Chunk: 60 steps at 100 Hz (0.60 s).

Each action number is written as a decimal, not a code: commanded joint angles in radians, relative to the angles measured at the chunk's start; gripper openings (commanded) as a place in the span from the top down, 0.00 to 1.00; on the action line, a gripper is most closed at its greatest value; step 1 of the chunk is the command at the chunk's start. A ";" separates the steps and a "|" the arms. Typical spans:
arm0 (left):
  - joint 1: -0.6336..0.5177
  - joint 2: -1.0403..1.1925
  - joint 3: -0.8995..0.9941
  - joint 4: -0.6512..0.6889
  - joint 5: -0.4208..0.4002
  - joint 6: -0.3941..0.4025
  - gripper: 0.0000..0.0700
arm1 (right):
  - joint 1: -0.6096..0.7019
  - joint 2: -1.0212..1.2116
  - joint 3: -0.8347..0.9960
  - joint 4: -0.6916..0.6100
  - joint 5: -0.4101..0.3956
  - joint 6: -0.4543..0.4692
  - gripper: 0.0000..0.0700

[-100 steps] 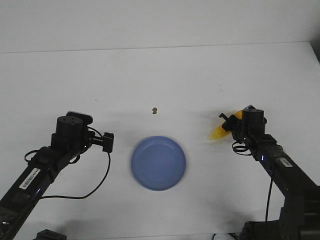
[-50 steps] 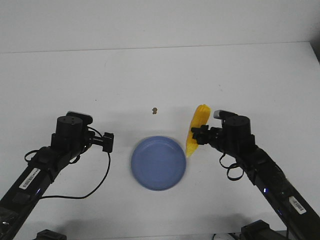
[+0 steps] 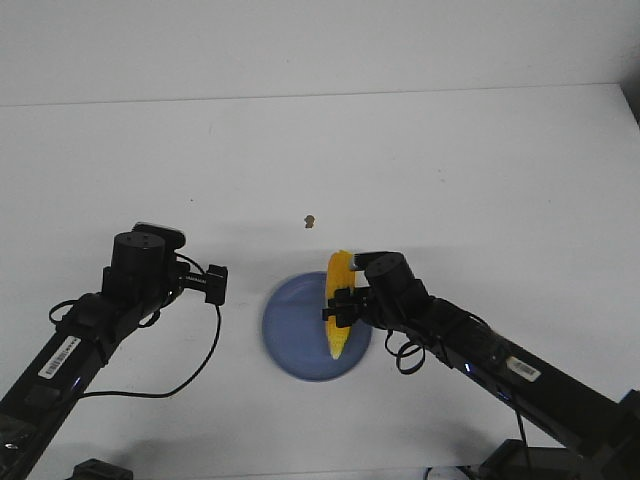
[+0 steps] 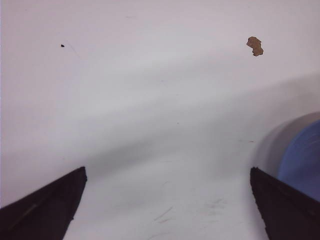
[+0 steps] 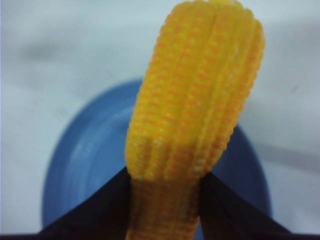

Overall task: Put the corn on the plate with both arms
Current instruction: 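Carry the corn cob with the right gripper over the plate and lower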

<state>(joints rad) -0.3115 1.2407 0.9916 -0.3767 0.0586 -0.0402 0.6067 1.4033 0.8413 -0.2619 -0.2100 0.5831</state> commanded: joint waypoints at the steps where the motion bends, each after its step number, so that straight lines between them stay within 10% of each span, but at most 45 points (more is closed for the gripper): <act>1: -0.003 0.009 0.009 0.003 0.004 -0.002 0.00 | 0.019 0.034 0.011 0.015 -0.002 0.002 0.67; 26: -0.002 0.009 0.009 0.003 0.004 -0.002 0.00 | 0.058 0.054 0.012 0.054 -0.004 0.023 0.04; 60: 0.002 0.009 0.009 -0.024 -0.030 -0.002 0.00 | 0.040 -0.058 0.078 0.008 0.055 -0.005 0.01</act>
<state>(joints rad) -0.3115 1.2407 0.9916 -0.4011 0.0391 -0.0402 0.6487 1.3838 0.8883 -0.2558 -0.1802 0.6003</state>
